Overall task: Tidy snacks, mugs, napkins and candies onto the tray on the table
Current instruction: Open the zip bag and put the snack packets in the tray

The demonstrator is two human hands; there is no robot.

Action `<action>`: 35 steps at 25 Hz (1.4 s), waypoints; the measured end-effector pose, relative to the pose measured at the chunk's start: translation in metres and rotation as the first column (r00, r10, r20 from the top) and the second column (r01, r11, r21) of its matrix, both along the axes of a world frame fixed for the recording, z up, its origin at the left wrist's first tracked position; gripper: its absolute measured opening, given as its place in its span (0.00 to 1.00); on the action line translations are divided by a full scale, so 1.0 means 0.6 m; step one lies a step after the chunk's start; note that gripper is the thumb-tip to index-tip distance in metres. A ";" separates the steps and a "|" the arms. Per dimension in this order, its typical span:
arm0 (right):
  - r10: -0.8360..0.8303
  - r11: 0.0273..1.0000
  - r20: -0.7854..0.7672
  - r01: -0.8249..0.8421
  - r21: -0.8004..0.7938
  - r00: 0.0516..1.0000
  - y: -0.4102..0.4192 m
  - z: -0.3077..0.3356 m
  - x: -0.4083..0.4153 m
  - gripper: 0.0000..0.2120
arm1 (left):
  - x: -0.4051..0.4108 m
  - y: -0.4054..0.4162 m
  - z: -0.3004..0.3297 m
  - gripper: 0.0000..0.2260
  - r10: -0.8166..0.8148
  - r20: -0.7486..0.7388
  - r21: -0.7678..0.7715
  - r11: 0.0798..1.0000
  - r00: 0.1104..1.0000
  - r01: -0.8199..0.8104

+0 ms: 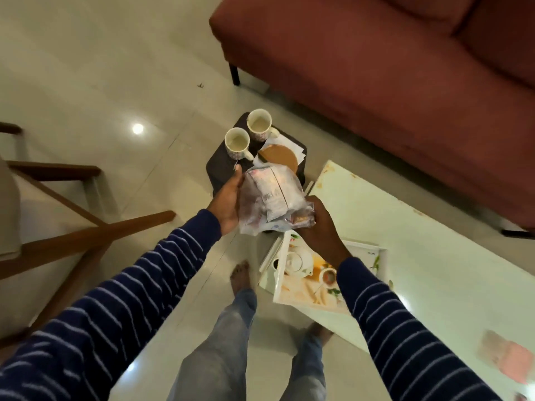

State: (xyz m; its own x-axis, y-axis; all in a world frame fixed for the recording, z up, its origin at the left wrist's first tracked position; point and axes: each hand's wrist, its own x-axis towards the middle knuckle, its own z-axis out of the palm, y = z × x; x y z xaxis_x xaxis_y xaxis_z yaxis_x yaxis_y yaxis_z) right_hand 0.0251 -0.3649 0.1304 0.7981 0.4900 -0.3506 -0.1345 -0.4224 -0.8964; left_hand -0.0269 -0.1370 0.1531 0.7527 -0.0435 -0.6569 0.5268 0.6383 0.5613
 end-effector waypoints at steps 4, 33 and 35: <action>-0.026 0.999 0.152 0.019 0.046 0.988 -0.102 0.120 0.001 0.15 | 0.006 -0.082 0.112 0.24 -0.113 0.093 0.086 0.991 0.989 0.105; -0.354 0.930 0.623 0.192 0.313 0.698 -0.640 0.480 -0.010 0.27 | 0.019 -0.569 0.641 0.14 -0.518 0.636 0.682 0.724 0.572 -0.103; -0.379 0.916 0.604 0.192 0.352 0.701 -0.634 0.500 -0.016 0.27 | 0.026 -0.561 0.646 0.14 -0.460 0.660 0.616 0.784 0.594 -0.078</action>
